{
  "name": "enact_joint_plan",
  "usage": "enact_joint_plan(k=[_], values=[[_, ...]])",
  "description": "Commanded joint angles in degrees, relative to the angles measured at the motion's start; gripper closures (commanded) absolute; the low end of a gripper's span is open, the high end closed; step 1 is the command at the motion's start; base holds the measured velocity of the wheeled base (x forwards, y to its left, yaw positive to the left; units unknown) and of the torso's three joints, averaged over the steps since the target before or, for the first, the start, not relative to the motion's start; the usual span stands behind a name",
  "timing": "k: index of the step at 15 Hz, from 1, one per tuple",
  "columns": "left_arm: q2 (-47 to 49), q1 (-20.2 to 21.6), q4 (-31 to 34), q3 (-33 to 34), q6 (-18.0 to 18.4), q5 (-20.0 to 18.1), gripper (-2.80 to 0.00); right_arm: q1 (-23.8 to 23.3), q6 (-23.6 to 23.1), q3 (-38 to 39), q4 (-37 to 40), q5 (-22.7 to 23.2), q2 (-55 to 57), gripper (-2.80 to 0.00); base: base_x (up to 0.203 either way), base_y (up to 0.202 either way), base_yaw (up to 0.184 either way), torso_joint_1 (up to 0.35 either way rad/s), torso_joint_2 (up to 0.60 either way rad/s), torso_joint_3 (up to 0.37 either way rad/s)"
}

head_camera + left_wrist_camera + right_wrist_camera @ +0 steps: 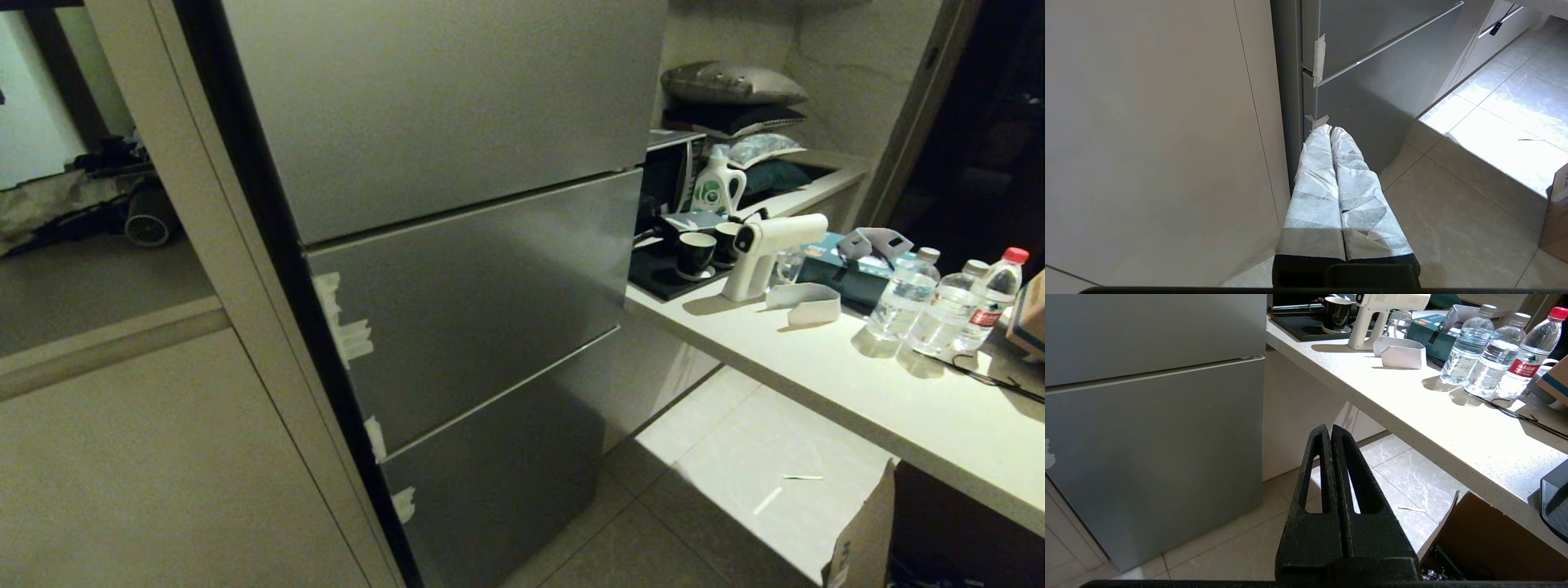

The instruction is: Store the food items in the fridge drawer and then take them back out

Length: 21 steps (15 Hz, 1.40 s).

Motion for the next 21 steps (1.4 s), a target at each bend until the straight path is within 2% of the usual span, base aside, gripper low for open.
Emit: enact_joint_plan(k=[1,21], values=[[0.08,-0.04,0.07,0.0,-0.03,0.02,0.0,0.01,-0.05,1.76,-0.06,0.03,0.05,0.0,0.0,0.0,0.0,0.0,0.0,0.0],[0.08,-0.04,0.07,0.0,-0.03,0.11,0.0,0.01,-0.05,1.76,-0.06,0.03,0.05,0.0,0.0,0.0,0.0,0.0,0.0,0.0]])
